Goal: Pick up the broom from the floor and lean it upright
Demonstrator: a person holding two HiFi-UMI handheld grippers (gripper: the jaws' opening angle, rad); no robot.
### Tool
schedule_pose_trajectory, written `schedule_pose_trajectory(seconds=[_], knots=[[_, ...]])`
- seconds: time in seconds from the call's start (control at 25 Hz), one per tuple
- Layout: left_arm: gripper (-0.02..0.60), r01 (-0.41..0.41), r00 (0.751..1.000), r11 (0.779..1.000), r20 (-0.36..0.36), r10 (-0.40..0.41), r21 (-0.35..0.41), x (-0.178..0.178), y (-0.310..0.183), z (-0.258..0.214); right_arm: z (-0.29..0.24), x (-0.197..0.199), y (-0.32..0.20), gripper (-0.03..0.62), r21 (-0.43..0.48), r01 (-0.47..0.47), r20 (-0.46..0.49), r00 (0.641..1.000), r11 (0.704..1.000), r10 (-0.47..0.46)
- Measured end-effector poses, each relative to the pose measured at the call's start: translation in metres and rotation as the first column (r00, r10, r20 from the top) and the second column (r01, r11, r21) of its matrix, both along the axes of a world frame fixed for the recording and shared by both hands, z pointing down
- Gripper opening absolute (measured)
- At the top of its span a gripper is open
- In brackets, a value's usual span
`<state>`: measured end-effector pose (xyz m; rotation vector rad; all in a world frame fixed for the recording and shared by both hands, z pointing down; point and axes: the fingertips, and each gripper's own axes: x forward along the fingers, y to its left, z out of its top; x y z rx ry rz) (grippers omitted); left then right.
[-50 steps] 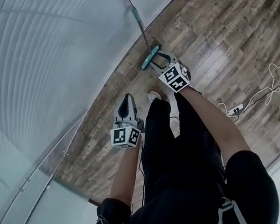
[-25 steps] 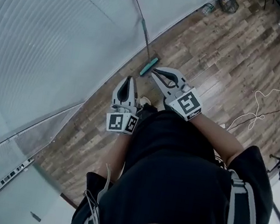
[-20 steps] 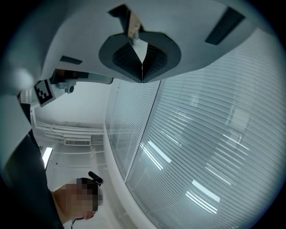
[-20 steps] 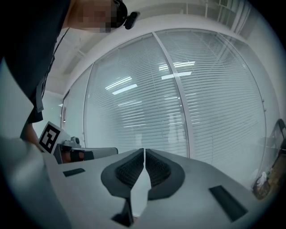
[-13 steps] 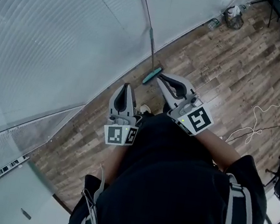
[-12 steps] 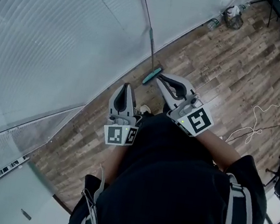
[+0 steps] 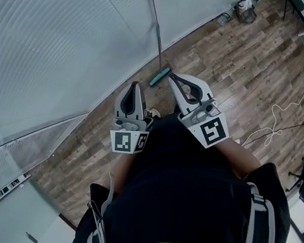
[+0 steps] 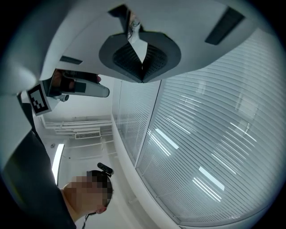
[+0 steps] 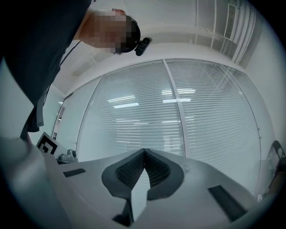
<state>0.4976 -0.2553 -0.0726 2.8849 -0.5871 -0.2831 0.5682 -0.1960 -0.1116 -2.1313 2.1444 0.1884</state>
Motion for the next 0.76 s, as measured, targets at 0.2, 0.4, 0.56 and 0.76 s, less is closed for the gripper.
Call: schedule_pose_trajectory(seconds=[0.2,0.4,0.56,0.76], knots=[[0.018,-0.013,1.0,1.0,-0.016,0.013,-0.006,-0.001,-0.003,0.005,-0.005,-0.005,0.0,0.017,0.007,-0.023,-0.018,1.0,1.0,0.023],[0.018,-0.025,0.999,1.0,-0.028,0.025,-0.007,-0.01,-0.004,0.003,-0.011,-0.02,0.0,0.017,0.009,-0.032,-0.034,0.999,0.999,0.032],[0.018,-0.021,1.0,1.0,-0.013,0.021,-0.008,-0.023,-0.007,0.008,-0.011,-0.032,-0.003,0.017,0.009,-0.045,-0.038,0.998,0.999,0.045],[0.018,-0.037,0.999,0.999,-0.01,0.037,-0.005,-0.038,-0.005,0.014,-0.005,-0.049,-0.004,0.017,0.003,-0.059,-0.04,0.997,0.998,0.059]])
